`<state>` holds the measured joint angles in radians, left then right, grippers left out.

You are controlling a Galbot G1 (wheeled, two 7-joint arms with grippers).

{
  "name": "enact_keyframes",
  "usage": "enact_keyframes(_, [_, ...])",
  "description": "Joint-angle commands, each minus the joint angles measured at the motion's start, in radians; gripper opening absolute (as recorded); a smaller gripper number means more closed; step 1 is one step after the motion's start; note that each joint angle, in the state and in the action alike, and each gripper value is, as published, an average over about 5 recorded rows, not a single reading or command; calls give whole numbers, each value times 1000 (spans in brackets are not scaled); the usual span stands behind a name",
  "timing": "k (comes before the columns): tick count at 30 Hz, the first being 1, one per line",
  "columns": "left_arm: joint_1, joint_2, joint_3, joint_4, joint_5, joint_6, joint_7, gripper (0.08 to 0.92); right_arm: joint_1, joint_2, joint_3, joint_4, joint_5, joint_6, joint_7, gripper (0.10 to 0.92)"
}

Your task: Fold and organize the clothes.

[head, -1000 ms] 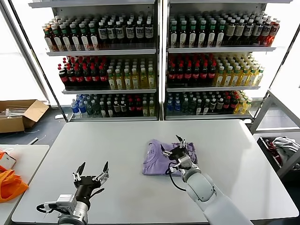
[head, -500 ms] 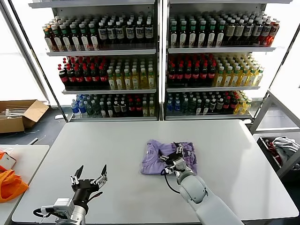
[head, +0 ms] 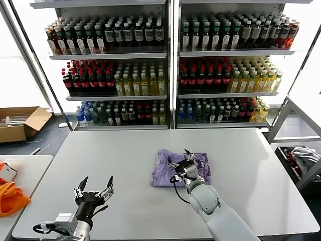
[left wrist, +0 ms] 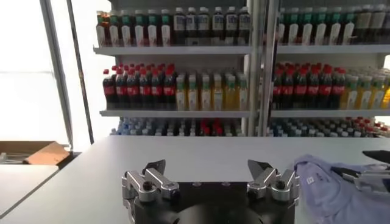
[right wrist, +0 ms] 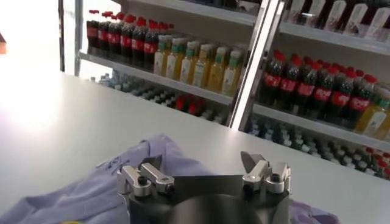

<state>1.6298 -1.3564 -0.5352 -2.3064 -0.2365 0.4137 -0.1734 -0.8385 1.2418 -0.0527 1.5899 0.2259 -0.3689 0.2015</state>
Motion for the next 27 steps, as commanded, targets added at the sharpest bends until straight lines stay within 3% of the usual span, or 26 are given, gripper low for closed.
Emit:
enact_keyframes(1, [3,-4,-4,4,0,2,1,823,104,68,-12,-70,20,8,4,823])
enact_keyframes(11, [-4,6,-27,21,-14,4,3,823,124,107,-26,-174,10,-6,8,823])
enact_keyframes(27, [15,17,-35,15,-16,0,6,823,80,144,15,-203,-33,-27,24,823])
